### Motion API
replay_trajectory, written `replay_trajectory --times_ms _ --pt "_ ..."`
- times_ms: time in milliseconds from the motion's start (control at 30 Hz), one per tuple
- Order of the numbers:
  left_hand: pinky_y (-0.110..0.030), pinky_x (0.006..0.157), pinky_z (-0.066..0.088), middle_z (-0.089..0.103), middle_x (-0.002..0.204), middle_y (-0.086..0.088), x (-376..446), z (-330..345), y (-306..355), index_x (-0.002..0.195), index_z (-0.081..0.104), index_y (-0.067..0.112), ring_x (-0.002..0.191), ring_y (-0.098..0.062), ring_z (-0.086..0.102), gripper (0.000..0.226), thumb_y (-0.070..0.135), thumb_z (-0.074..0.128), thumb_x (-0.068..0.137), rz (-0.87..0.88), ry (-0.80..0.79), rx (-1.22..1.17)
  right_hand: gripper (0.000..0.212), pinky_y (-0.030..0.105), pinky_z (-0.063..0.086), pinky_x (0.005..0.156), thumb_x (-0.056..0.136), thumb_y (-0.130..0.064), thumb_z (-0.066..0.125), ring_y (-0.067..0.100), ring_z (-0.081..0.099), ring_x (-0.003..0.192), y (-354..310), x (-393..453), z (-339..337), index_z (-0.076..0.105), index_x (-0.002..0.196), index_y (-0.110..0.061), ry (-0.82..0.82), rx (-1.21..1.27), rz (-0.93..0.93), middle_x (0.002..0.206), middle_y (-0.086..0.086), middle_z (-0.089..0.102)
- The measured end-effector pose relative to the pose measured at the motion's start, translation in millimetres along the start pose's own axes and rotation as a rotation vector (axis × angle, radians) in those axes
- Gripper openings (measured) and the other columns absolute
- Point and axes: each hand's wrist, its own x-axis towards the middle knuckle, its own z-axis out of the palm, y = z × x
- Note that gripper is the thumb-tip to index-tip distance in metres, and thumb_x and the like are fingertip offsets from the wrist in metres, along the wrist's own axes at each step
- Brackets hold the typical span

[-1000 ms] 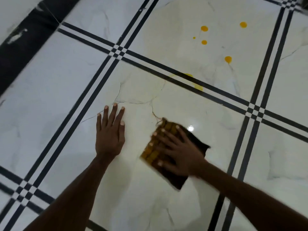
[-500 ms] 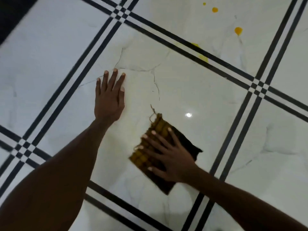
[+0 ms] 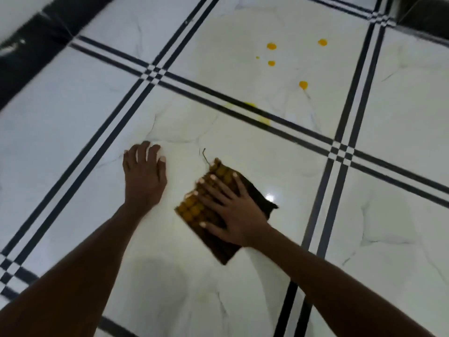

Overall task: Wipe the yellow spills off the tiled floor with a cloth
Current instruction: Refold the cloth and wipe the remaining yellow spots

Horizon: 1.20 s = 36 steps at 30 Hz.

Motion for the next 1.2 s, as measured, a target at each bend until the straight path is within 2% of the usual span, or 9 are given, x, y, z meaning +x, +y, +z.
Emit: replay_trajectory --times_ms 200,400,467,600,667,733,833,1000,1200 --pt "-0.059 0.129 0.016 0.03 0.17 -0.01 45 24 68 0.16 0.036 0.019 0.159 -0.037 0.019 0.053 0.034 0.032 0.109 0.159 -0.046 -0.027 0.071 0.069 0.004 0.126 0.102 -0.069 0.03 0.02 0.006 0.164 152 20 -44 0.023 0.165 -0.035 0.098 -0.019 0.484 0.175 -0.007 0.015" --pt "-0.054 0.13 0.015 0.025 0.172 -0.005 52 41 78 0.162 0.031 0.021 0.162 -0.031 0.014 0.055 0.036 0.026 0.11 0.136 -0.006 -0.009 0.07 0.059 -0.003 0.129 0.106 -0.06 0.026 0.027 0.004 0.164 193 149 -55 0.02 0.167 -0.026 0.167 0.049 0.699 0.176 0.004 0.011" --pt "-0.053 0.131 0.015 0.025 0.172 -0.006 59 45 79 0.163 0.028 0.015 0.162 -0.029 0.015 0.057 0.036 0.025 0.109 0.113 -0.012 -0.028 0.065 0.059 0.001 0.13 0.109 -0.052 0.025 0.029 0.006 0.164 170 186 -56 0.022 0.166 -0.023 0.164 0.068 0.634 0.176 0.006 0.014" --pt "-0.049 0.131 0.015 0.019 0.173 -0.009 56 46 75 0.164 0.021 0.009 0.162 -0.025 0.011 0.062 0.039 0.022 0.109 0.049 -0.023 -0.037 0.062 0.057 0.004 0.131 0.109 -0.054 0.019 0.025 0.008 0.164 119 152 -32 0.02 0.166 -0.03 0.026 -0.033 0.052 0.175 0.0 0.016" --pt "-0.049 0.132 0.014 0.015 0.174 -0.009 54 46 77 0.165 0.018 0.009 0.163 -0.024 0.008 0.064 0.04 0.02 0.109 0.051 -0.036 -0.038 0.062 0.06 0.004 0.13 0.107 -0.059 0.027 0.023 0.01 0.164 150 127 -36 0.021 0.165 -0.037 0.021 -0.058 0.012 0.175 -0.004 0.018" --pt "-0.048 0.132 0.014 0.014 0.174 -0.009 55 45 78 0.165 0.017 0.009 0.163 -0.025 0.008 0.064 0.041 0.02 0.109 0.042 -0.026 -0.034 0.064 0.073 0.012 0.123 0.104 -0.063 0.032 0.026 0.017 0.162 195 139 -51 0.029 0.163 -0.038 0.122 -0.049 0.287 0.173 -0.004 0.025" --pt "-0.046 0.132 0.012 0.013 0.174 -0.007 59 46 83 0.165 0.017 0.01 0.163 -0.023 0.008 0.064 0.041 0.02 0.109 0.031 -0.022 -0.047 0.07 0.078 -0.008 0.118 0.101 -0.069 0.02 0.027 0.003 0.164 220 190 -69 0.022 0.164 -0.039 0.123 0.017 0.687 0.176 -0.004 0.011" --pt "-0.045 0.133 0.011 0.015 0.174 -0.006 65 48 68 0.165 0.019 0.011 0.163 -0.021 0.007 0.061 0.038 0.017 0.109 0.017 -0.033 -0.028 0.067 0.072 0.009 0.123 0.104 -0.062 0.013 0.028 0.005 0.164 136 208 -34 0.018 0.166 -0.035 0.043 -0.075 0.18 0.176 -0.002 0.013" --pt "-0.043 0.133 0.007 0.015 0.174 -0.008 62 41 72 0.165 0.019 0.011 0.163 -0.023 0.007 0.062 0.038 0.016 0.109 0.027 -0.042 -0.059 0.07 0.055 -0.009 0.13 0.106 -0.064 0.026 0.021 -0.01 0.164 142 54 -45 0.006 0.167 -0.037 -0.111 -0.121 -0.124 0.177 -0.005 -0.002"
